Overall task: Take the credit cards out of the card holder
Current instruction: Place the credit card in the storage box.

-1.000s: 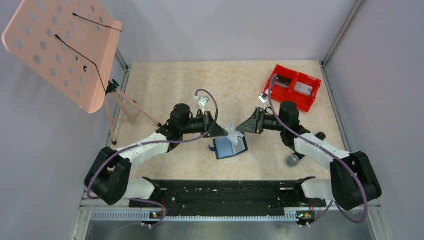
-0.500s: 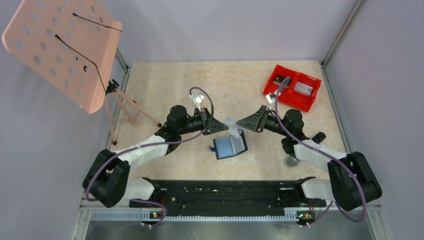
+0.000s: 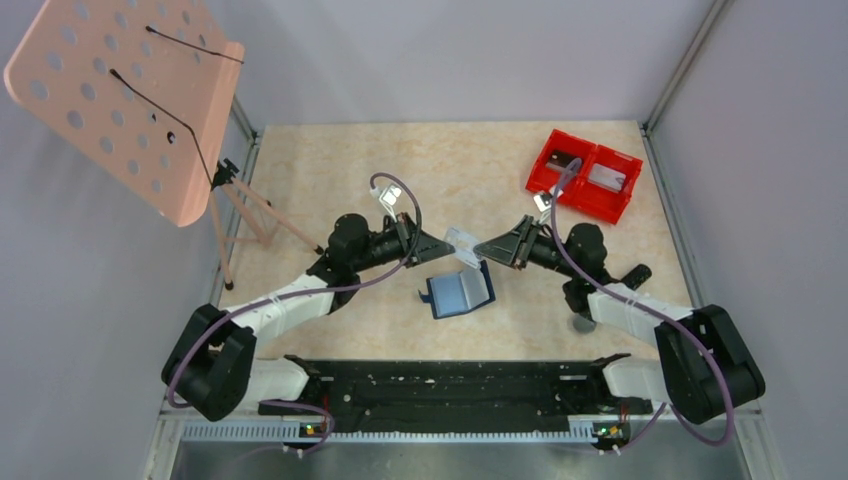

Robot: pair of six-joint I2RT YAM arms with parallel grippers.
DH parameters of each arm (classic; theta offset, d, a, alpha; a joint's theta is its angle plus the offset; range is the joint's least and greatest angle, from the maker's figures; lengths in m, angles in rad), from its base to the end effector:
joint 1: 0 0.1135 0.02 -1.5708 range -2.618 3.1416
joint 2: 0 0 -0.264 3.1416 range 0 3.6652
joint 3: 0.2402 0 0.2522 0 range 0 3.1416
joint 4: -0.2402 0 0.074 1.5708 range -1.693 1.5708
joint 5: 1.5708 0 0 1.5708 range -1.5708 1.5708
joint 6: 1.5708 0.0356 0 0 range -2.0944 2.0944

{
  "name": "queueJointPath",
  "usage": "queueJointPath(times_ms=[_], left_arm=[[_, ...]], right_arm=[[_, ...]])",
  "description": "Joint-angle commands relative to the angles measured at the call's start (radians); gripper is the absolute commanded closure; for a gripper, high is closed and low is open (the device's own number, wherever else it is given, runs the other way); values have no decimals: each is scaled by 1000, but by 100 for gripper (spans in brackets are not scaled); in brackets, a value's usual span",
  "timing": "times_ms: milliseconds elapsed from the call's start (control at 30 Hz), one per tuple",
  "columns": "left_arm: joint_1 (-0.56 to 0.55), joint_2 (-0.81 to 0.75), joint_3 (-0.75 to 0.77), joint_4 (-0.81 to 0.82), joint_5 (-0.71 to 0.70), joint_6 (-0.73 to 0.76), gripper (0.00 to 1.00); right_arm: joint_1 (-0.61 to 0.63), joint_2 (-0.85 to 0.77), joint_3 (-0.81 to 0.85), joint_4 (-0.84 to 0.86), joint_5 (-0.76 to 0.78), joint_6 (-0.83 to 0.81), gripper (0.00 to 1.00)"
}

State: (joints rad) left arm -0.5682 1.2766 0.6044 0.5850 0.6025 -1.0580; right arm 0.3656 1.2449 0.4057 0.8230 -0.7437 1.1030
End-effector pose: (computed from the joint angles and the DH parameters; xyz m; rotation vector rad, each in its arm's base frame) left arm 0.2213 -0.1652 0.2516 0.0636 1.9573 -1.6560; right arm 0.2192 0.1097 0.2198 0.0043 1.8774 1.6630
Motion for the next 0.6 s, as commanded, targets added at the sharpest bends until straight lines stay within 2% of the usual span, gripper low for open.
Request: queueJointPath(times_ms=[0, 33, 100, 133, 267, 300, 333, 433, 567], left_arm=[[1, -30, -22, 88, -44, -15, 100], [1, -27, -23, 88, -48, -15, 100], [1, -19, -23, 86, -50, -11, 100], [2, -15, -22, 80, -52, -5, 95], [2, -42, 4, -61, -84, 97, 52], [3, -60, 16, -125, -99, 138, 43], [2, -84, 31, -192, -118, 182, 38], [3, -137, 83, -384, -171, 306, 28], [3, -177, 169, -612, -241, 445, 20]], right_arm=[[11, -18, -17, 116, 6, 30, 75], [13, -10, -18, 142, 5, 44, 80], [15, 12, -19, 194, -5, 63, 98], [14, 22, -16, 210, -10, 70, 100], [-8, 45, 43, 142, -1, 34, 100], [-24, 49, 76, 83, -6, 6, 100], [-46, 52, 112, 12, -13, -26, 100], [-124, 66, 235, -230, -34, -177, 100], [-266, 117, 461, -677, 11, -446, 100]])
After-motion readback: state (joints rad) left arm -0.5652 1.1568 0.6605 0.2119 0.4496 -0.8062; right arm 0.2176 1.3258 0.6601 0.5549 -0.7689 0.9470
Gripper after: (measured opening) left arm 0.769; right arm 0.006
